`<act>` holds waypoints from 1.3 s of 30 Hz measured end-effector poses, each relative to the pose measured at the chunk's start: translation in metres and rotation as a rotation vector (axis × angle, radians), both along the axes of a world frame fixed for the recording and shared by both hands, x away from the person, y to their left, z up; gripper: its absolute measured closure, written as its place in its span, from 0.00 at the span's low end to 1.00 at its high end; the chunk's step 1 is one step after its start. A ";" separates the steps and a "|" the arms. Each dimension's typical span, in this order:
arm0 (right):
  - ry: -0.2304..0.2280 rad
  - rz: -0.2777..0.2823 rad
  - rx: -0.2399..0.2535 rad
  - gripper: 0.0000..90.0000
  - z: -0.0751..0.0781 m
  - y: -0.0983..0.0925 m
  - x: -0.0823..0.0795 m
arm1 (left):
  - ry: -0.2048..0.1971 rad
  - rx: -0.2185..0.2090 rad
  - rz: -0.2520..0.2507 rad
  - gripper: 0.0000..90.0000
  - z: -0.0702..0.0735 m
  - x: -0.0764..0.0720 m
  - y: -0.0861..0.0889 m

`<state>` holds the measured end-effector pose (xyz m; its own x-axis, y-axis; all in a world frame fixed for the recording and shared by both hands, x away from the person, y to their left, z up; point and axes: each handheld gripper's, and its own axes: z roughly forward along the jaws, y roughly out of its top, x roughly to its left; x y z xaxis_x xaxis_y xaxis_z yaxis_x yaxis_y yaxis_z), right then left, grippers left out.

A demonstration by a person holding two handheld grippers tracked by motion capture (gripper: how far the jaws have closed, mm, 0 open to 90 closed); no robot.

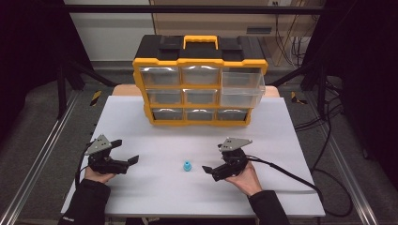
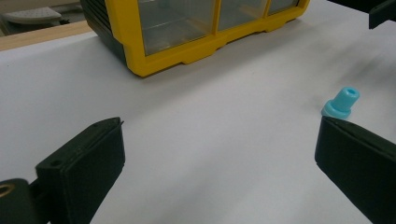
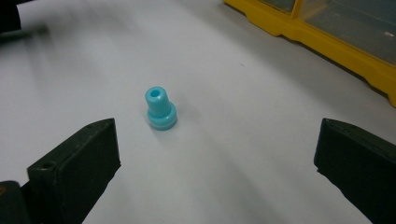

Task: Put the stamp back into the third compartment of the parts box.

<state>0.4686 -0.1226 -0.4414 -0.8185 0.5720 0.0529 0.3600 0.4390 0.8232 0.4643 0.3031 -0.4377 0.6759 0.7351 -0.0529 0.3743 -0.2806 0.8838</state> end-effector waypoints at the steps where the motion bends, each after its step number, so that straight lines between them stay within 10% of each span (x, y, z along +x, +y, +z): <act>1: -0.001 0.001 -0.004 0.01 0.000 0.002 0.000 | 0.001 0.000 -0.001 0.02 0.000 0.000 0.000; 39: 0.075 0.090 -0.111 0.14 -0.014 0.072 0.016 | 0.001 0.003 -0.002 0.02 0.000 0.000 0.000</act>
